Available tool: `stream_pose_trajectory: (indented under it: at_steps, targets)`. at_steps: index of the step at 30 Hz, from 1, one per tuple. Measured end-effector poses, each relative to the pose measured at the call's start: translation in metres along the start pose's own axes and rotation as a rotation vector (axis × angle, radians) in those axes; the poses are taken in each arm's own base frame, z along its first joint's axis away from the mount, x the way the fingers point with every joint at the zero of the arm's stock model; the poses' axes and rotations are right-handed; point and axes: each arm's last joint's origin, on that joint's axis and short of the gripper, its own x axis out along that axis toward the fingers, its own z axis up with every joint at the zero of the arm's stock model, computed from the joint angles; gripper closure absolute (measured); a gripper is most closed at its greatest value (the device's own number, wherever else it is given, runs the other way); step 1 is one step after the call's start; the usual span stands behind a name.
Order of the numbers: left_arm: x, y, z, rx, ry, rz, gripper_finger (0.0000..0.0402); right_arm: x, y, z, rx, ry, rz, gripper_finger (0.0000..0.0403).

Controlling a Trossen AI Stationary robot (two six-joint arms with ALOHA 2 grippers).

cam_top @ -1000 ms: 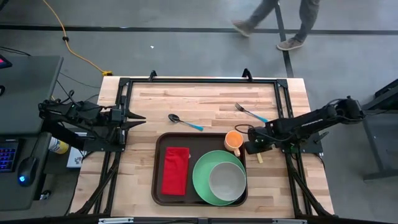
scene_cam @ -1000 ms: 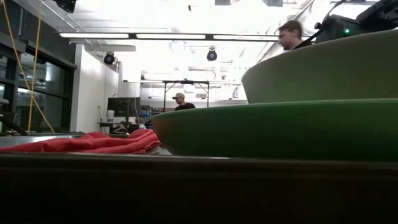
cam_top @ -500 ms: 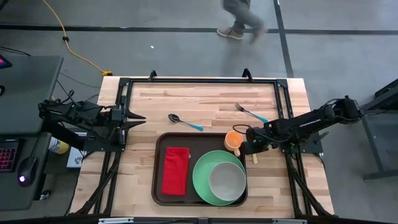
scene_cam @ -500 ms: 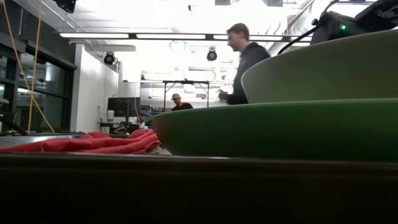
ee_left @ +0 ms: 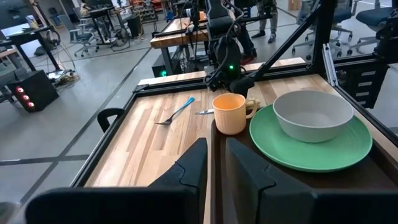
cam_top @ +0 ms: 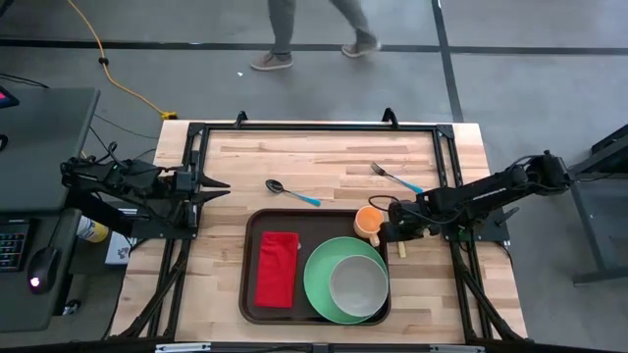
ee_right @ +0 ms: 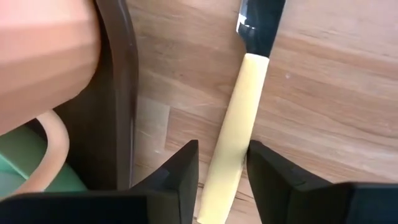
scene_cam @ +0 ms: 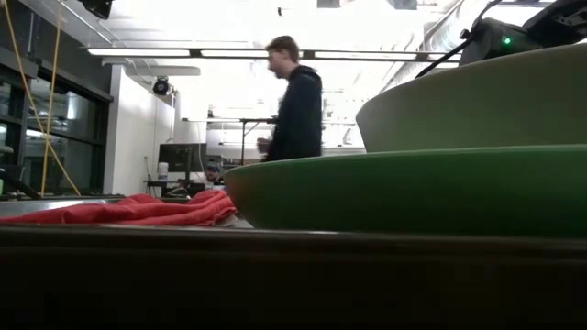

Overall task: Set up tray
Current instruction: Put the yellow knife to the left of the green plate on the red napkin on the brown serving tray

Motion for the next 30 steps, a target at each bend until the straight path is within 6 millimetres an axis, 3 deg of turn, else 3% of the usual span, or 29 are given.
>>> stream_pose_trajectory:
  at_steps: [8, 19, 30]
  targets:
    - [0.000, 0.000, -0.002, 0.007, 0.017, -0.002, 0.0314, 0.005, 0.002, 0.001, 0.000, 0.017, -0.013, 0.0334]
    - [0.000, 0.000, -0.002, 0.006, 0.016, -0.002, 0.0314, 0.003, 0.001, 0.001, 0.026, 0.005, -0.013, 0.0363]
    - [0.000, 0.000, -0.002, 0.004, 0.016, -0.002, 0.0314, -0.018, 0.010, -0.001, 0.002, -0.033, 0.007, 0.0402]
